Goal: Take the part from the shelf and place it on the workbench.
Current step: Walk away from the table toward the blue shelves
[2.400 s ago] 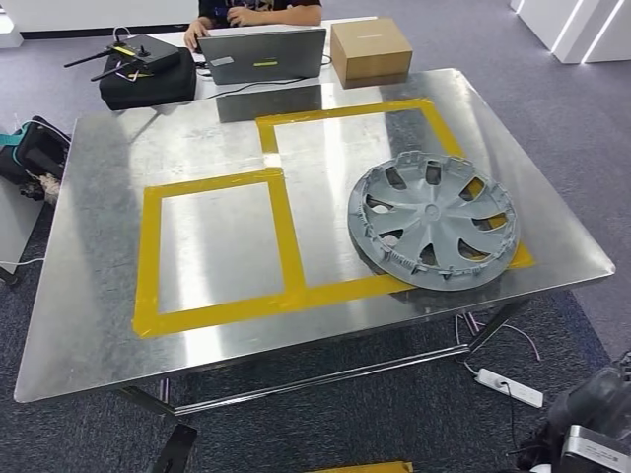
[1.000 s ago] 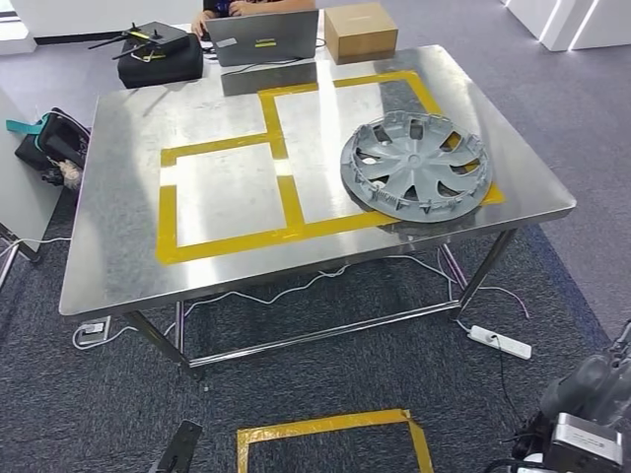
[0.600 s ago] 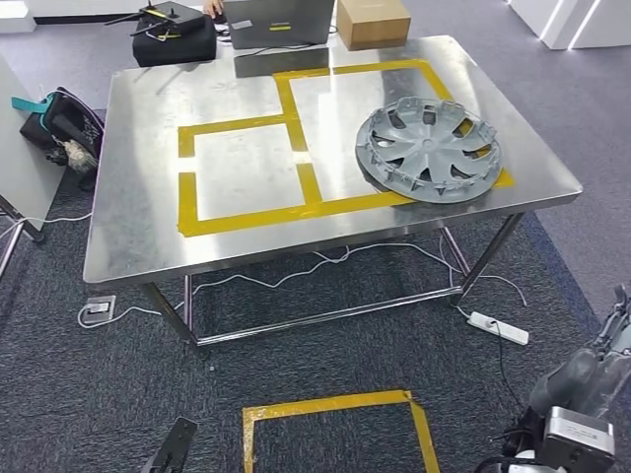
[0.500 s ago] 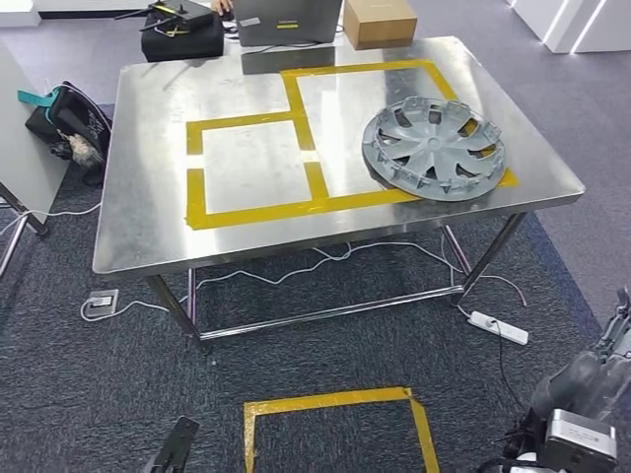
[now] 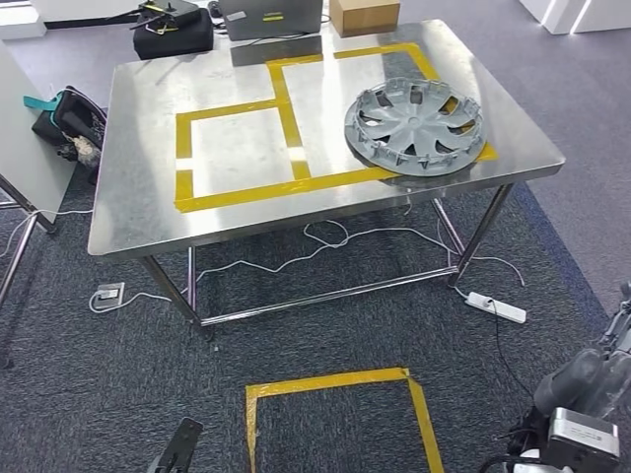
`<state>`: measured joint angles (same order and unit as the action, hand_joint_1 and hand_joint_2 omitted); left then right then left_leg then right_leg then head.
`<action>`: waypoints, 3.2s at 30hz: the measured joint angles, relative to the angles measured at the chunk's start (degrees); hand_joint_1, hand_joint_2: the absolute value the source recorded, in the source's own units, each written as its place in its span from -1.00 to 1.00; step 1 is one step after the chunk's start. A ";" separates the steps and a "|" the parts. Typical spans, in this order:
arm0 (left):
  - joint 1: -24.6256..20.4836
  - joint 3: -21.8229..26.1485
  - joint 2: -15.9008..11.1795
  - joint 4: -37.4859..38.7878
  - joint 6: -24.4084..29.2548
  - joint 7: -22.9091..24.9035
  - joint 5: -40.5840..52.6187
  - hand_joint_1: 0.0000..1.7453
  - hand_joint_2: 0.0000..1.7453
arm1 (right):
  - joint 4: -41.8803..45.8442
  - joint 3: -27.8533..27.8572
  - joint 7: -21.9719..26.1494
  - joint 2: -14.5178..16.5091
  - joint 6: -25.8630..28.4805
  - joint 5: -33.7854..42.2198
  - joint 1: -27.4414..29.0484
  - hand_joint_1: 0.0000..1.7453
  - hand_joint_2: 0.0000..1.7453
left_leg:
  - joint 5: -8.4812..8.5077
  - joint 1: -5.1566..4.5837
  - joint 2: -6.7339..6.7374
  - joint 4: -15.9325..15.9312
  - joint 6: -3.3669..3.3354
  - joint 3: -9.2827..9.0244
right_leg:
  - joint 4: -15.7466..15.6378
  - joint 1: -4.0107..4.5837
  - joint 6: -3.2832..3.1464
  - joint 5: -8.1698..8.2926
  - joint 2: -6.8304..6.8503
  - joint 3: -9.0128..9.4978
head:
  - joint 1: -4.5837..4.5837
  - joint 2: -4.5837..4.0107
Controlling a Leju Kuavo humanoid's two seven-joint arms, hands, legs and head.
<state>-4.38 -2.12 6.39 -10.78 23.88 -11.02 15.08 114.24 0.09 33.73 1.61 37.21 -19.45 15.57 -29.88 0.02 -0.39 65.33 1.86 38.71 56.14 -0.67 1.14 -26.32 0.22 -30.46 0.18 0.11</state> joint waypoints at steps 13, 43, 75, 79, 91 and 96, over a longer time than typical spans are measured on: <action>-0.25 -0.03 -0.08 -0.02 -0.16 -0.21 1.01 -1.00 -1.00 | 0.01 -0.03 0.28 -0.19 0.11 -0.21 0.07 -1.00 -1.00 | 2.30 -0.11 0.09 -10.88 -2.83 -10.79 | 2.45 0.17 2.55 2.64 0.00 -6.09 | -0.20 0.00; -0.37 -0.02 0.05 -0.02 -0.02 -0.79 1.10 -1.00 -1.00 | -0.25 -0.07 1.25 -0.72 -0.63 -0.17 -0.19 -1.00 -1.00 | 7.37 0.20 0.75 -11.24 -3.16 -5.97 | 3.71 0.41 2.63 -1.42 -0.42 -3.37 | -0.59 0.00; 0.31 1.57 0.54 -0.02 -0.72 -4.06 -0.57 -1.00 -1.00 | -0.24 -0.19 1.08 -1.06 2.50 -3.44 1.09 -1.00 -1.00 | 4.91 0.70 0.11 -9.10 -3.00 -6.41 | 9.93 -0.29 3.26 -4.24 -1.28 -7.19 | -1.55 0.00; 0.50 1.57 0.65 -0.02 1.24 -4.20 0.55 -1.00 -1.00 | -0.25 -0.26 0.99 -1.11 2.54 -3.44 1.45 -1.00 -1.00 | 4.98 0.41 2.62 -9.03 -3.17 -6.25 | 15.72 -0.31 3.61 -5.78 -0.50 -8.78 | -1.58 0.00; 0.35 1.55 1.06 -0.01 5.11 -1.81 2.00 -1.00 -1.00 | 0.30 -0.67 0.73 -1.13 2.63 -3.41 1.33 -1.00 -1.00 | -2.09 0.37 1.36 2.76 -0.43 -1.53 | 1.18 -0.26 0.28 0.58 -0.78 -1.57 | -1.31 0.00; 0.39 1.55 1.15 -0.01 5.94 -0.85 2.38 -1.00 -1.00 | 0.31 -0.97 0.46 -1.13 2.62 -3.43 1.23 -1.00 -1.00 | 1.58 0.61 -0.31 0.30 -0.69 -3.15 | 1.26 -0.34 0.63 1.01 -3.87 -1.96 | -1.31 0.00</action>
<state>-3.98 -0.57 7.54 -10.78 29.82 -11.86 17.46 114.54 -0.88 34.19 0.48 39.82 -22.88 16.80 -28.31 0.64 -0.70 65.63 1.17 35.56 57.40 -1.00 1.77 -25.31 -3.64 -32.42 -1.13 0.11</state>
